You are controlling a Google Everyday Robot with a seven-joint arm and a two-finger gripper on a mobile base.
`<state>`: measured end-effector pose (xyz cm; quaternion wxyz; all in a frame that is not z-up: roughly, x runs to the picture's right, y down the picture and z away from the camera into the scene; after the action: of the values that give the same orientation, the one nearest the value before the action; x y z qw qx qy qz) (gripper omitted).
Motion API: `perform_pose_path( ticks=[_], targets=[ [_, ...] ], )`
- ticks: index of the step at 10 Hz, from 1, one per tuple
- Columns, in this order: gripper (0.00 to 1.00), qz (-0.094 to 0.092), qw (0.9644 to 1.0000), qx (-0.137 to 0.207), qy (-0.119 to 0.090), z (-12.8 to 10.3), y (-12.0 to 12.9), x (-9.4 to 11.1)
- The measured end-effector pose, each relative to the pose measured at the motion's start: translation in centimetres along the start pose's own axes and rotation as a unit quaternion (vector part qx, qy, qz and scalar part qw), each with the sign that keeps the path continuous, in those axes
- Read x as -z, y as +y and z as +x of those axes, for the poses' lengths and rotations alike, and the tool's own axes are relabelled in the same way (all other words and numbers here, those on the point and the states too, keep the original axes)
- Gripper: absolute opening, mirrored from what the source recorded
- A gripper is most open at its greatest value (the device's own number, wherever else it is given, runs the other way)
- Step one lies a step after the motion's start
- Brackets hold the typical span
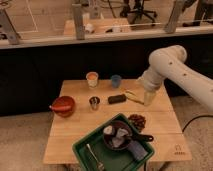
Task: Place eraser in metal cup
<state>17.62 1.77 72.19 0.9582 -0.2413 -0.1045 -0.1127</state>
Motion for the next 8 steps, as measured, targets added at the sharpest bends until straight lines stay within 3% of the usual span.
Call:
perform_pose_path(
  ticks=[8],
  targets=[
    [0.8,-0.002,1.0,0.001,0.002,-0.22,-0.4,-0.18]
  ],
)
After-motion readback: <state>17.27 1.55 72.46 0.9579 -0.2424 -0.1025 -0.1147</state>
